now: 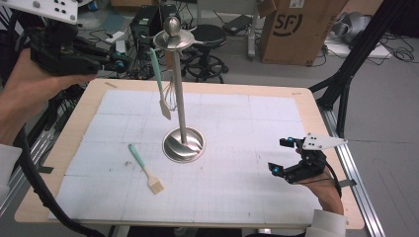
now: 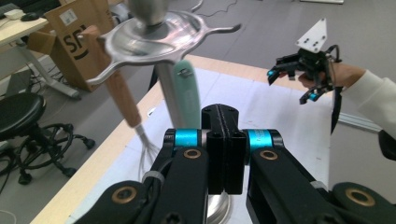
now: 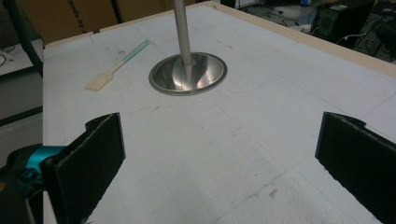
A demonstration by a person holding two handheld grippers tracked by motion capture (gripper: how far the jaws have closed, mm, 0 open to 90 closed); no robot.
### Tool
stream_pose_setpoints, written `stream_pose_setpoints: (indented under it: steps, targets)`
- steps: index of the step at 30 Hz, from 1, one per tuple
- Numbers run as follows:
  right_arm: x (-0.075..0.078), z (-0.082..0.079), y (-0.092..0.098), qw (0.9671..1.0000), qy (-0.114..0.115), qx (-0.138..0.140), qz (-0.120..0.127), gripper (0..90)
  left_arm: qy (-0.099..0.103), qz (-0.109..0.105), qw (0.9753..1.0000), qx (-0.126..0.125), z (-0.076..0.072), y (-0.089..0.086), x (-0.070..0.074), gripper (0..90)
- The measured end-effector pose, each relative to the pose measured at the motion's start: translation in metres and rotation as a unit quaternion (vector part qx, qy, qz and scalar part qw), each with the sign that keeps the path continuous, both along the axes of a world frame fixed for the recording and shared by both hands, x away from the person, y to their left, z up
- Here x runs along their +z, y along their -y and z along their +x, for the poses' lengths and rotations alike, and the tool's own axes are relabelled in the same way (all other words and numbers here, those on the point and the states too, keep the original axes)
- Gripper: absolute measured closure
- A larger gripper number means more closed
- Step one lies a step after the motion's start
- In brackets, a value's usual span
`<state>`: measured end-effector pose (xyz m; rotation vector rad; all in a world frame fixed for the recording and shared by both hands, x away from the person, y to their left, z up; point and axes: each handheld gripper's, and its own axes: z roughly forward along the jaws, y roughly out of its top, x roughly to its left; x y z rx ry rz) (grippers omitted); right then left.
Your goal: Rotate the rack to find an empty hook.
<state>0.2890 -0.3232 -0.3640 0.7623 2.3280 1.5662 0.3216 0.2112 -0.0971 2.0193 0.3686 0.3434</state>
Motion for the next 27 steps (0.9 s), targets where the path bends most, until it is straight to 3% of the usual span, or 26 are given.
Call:
stream_pose_setpoints:
  steps: [8, 18, 23, 27]
  targets:
    - [0.0, 0.003, -0.005, 1.0, 0.0, 0.007, -0.005, 0.2, 0.003, -0.001, 1.0, -0.005, 0.002, 0.015, 0.005, 89.8]
    - [0.0, 0.001, -0.005, 0.9999, 0.001, 0.008, -0.006, 0.3, -0.005, 0.004, 1.0, -0.006, 0.024, 0.029, 0.001, 89.8]
    - [-0.001, 0.002, -0.006, 0.9999, 0.001, 0.011, -0.011, 0.2, -0.008, 0.013, 0.9999, -0.005, 0.037, 0.028, -0.001, 89.8]
    - [-0.001, 0.002, -0.006, 0.9998, -0.001, 0.01, -0.014, 0.2, -0.012, 0.002, 0.9999, -0.002, 0.051, 0.019, -0.004, 89.8]
